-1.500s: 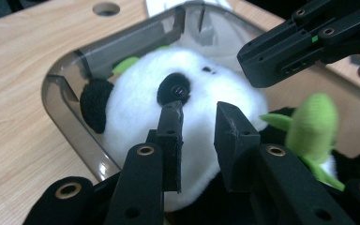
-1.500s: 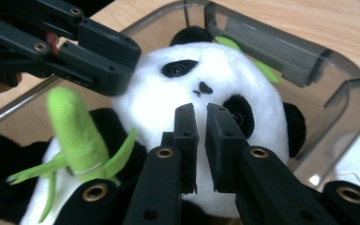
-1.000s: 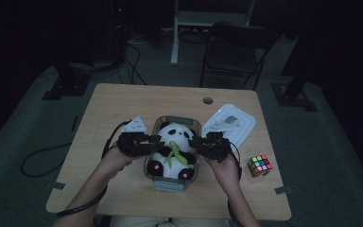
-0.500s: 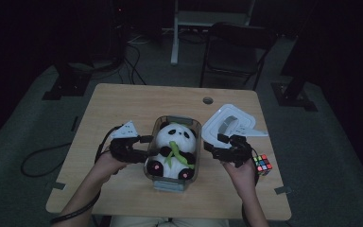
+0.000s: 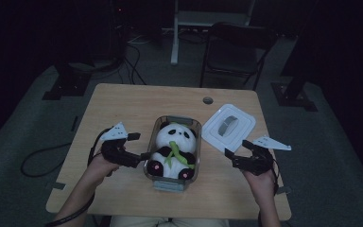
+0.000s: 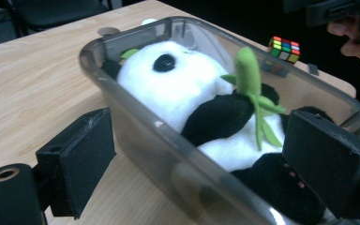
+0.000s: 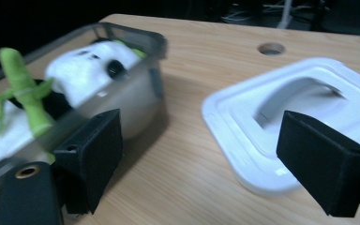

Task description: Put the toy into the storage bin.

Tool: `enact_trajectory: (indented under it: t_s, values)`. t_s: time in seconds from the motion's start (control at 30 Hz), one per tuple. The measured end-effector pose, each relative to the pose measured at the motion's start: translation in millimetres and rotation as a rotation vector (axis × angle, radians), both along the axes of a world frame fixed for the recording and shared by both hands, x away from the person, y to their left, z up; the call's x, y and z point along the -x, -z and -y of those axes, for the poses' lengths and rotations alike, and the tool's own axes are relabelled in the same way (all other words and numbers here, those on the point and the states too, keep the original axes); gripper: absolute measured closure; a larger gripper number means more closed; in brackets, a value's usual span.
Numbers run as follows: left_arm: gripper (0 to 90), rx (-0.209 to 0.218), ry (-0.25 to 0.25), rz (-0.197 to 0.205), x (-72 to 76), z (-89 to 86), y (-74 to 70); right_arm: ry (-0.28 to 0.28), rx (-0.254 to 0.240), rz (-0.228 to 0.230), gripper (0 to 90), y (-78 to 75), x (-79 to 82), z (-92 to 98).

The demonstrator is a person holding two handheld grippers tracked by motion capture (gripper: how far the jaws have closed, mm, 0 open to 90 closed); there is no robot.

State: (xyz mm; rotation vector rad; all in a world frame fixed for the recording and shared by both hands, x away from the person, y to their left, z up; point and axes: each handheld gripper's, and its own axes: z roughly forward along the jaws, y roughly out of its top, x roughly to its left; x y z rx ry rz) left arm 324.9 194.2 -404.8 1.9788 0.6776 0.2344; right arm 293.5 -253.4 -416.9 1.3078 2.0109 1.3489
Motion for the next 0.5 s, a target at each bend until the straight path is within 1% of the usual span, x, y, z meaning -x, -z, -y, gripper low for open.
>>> enact_trajectory:
  t_s: [0.07,0.1,0.23,0.3,0.33,0.43,0.5]
  values:
    - [0.8,-0.010,-0.014,-0.008,0.0,-1.8,3.0,0.018,-0.002,-0.010,14.7,3.2,3.3,9.2]
    - [0.7,-0.009,-0.019,-0.012,0.0,-3.0,4.5,0.023,-0.007,-0.013,14.3,5.0,4.8,13.6]
    - [0.7,-0.012,-0.033,-0.026,0.6,-6.4,8.4,0.075,-0.007,-0.017,14.2,11.2,12.5,29.6]
    - [0.7,-0.014,-0.027,-0.032,2.9,-5.3,8.4,0.105,-0.004,-0.030,14.2,15.2,16.0,37.7]
    - [0.8,-0.016,-0.024,-0.028,4.5,-4.1,8.1,0.122,-0.006,-0.034,14.3,17.4,18.1,42.0]
    - [1.1,-0.017,0.004,-0.032,12.1,2.7,5.7,0.155,-0.024,-0.050,15.0,23.9,23.8,53.7]
    - [5.9,-0.026,0.015,-0.021,18.6,8.9,3.7,0.166,-0.028,-0.064,15.0,28.0,27.2,59.3]
